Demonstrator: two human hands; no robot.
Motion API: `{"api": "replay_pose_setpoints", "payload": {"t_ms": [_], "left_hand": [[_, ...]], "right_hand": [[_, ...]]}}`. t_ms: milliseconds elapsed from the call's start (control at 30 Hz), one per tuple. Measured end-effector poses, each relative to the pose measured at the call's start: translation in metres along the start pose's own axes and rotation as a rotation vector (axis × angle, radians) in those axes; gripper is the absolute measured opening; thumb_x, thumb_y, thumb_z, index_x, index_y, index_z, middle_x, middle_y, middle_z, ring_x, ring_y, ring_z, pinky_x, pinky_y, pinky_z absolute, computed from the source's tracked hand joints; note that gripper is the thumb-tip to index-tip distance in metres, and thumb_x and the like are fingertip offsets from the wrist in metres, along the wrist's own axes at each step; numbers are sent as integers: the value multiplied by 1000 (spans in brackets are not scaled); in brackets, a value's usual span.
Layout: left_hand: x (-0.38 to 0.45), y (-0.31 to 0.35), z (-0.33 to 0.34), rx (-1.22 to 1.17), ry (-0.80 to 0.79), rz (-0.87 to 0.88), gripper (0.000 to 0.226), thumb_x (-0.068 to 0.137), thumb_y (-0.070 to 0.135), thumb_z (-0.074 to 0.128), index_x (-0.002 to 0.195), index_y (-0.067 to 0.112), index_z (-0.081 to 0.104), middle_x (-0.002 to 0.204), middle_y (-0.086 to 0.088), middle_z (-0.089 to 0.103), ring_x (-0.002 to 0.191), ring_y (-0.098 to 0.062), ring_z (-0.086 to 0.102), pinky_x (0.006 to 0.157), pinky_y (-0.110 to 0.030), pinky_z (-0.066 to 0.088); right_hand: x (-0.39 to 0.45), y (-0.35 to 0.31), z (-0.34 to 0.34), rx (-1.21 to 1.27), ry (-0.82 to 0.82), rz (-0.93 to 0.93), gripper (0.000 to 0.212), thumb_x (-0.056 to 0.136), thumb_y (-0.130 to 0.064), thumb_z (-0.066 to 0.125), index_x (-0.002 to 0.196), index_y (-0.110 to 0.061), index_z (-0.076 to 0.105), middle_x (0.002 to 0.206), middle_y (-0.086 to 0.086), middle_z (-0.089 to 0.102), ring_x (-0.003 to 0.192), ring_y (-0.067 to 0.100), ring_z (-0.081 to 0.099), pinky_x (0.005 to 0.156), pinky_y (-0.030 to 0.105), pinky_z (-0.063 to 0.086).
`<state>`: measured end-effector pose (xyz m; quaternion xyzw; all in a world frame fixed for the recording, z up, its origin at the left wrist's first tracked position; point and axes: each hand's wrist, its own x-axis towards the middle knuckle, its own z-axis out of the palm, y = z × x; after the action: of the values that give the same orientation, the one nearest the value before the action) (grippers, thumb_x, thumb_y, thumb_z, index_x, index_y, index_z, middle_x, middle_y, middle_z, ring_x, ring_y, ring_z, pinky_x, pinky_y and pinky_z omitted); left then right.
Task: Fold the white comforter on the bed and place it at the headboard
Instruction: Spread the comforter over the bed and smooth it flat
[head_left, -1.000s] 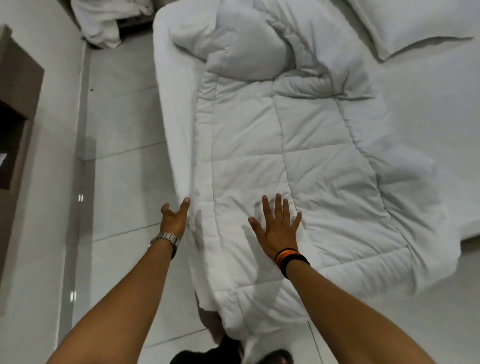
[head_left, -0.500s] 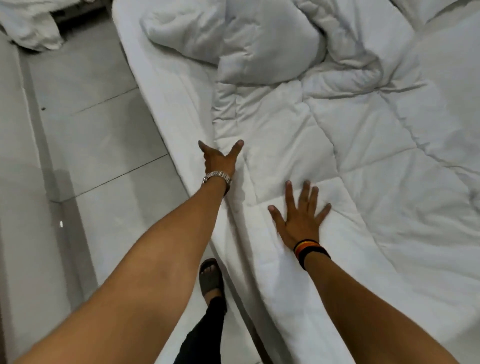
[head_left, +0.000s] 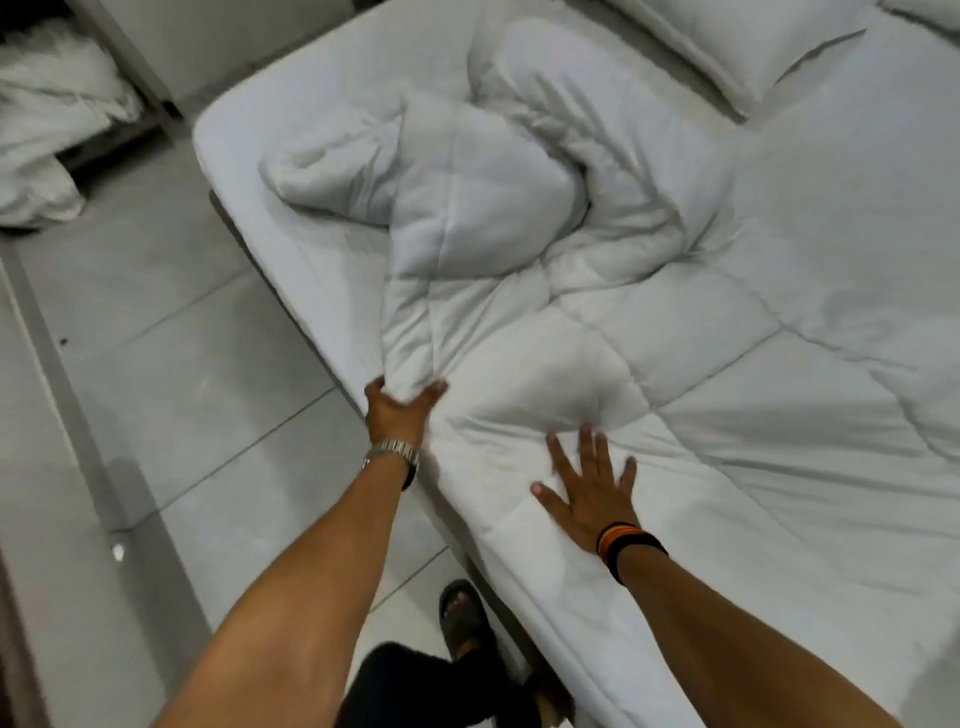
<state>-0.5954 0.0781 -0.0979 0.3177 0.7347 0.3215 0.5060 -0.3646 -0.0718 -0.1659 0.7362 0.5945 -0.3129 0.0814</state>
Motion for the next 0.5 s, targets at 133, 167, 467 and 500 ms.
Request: {"api": "replay_pose_setpoints", "payload": {"t_ms": [133, 167, 467, 500], "left_hand": [[19, 23, -29, 187, -76, -63, 121, 76, 73, 73, 165, 20, 10, 137, -3, 56, 132, -24, 52, 114, -41, 38], [38, 43, -31, 167, -63, -52, 119, 76, 86, 60, 164, 24, 11, 146, -5, 54, 135, -27, 51, 117, -45, 37], [241, 280, 26, -237, -311, -409, 126, 63, 106, 24, 161, 26, 29, 156, -15, 43, 140, -46, 42, 112, -70, 33], [261, 294, 30, -245, -322, -392, 117, 73, 100, 23, 162, 24, 26, 162, -12, 36, 148, -43, 34, 119, -64, 26]], "right_hand": [[22, -26, -36, 117, 251, 56, 95, 90, -83, 3, 162, -30, 34, 171, 13, 22, 159, 31, 14, 124, 64, 6], [35, -37, -53, 156, 383, 31, 94, 92, -82, 4, 155, -25, 47, 166, 13, 33, 155, 32, 25, 124, 61, 14], [233, -186, -251, 643, 1104, 3, 79, 102, -66, 38, 165, -19, 28, 173, 15, 15, 160, 29, 15, 126, 61, 14], [254, -196, -272, 617, 1062, 25, 82, 100, -70, 36, 166, -23, 25, 174, 12, 14, 160, 28, 13, 125, 63, 10]]}}
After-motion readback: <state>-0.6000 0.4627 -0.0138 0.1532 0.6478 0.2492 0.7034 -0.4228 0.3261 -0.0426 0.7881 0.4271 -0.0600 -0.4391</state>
